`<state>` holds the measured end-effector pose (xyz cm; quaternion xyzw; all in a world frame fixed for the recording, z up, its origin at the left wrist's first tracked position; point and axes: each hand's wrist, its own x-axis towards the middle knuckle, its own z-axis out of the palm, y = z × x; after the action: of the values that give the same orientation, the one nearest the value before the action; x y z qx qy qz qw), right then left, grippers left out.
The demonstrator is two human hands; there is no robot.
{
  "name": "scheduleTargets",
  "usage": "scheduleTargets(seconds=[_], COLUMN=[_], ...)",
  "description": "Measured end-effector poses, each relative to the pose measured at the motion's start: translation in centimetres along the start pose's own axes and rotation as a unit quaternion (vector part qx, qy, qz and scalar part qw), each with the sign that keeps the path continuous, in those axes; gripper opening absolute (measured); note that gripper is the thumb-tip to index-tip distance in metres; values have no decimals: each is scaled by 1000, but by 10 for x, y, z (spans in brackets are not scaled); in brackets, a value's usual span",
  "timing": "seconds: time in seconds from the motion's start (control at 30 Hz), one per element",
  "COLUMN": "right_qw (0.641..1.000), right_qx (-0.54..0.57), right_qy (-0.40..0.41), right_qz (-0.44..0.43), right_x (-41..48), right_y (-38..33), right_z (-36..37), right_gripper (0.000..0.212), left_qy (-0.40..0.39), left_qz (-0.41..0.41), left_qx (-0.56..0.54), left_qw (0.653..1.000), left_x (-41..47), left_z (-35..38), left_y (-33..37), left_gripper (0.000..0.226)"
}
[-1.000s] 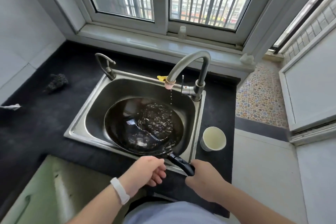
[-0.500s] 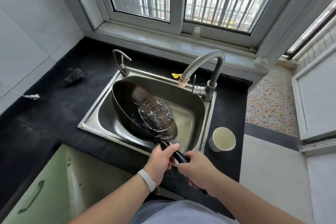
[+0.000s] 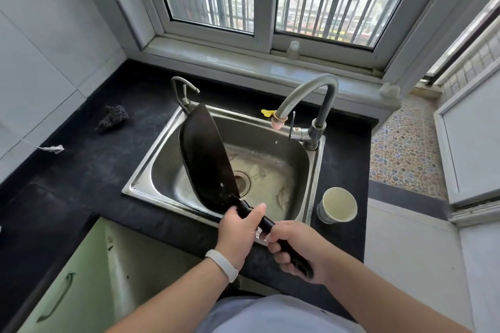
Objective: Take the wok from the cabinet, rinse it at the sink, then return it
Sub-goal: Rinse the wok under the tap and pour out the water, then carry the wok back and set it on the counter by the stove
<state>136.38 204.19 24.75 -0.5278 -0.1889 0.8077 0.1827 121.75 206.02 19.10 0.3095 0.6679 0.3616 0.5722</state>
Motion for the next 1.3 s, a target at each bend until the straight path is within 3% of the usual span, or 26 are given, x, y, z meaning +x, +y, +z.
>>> scheduleTargets(seconds=[0.17, 0.3, 0.53, 0.73, 0.87, 1.1, 1.3], right_qw=[994, 995, 990, 914, 836, 747, 691], right_qx=[91, 86, -125, -379, -514, -629, -688], right_qy=[-30, -23, 21, 105, 132, 164, 182], right_qz=[49, 44, -63, -100, -138, -139, -127], right_x=[6, 8, 2, -4, 0, 16, 34], right_y=[6, 8, 5, -16, -31, -40, -38], right_z=[-1, -1, 4, 15, 23, 43, 63], right_gripper=[9, 11, 8, 7, 18, 32, 26], left_qy=[6, -1, -33, -86, -87, -88, -89], left_qz=[7, 7, -3, 8, 15, -15, -68], left_qx=[11, 10, 13, -30, -73, -116, -172], left_qw=[1000, 1000, 999, 996, 993, 989, 979], left_x=[3, 2, -4, -1, 3, 14, 28], left_z=[1, 1, -6, -16, -23, -39, -56], left_y=[-3, -3, 1, 10, 15, 6, -6], left_gripper=[49, 49, 45, 11, 7, 16, 21])
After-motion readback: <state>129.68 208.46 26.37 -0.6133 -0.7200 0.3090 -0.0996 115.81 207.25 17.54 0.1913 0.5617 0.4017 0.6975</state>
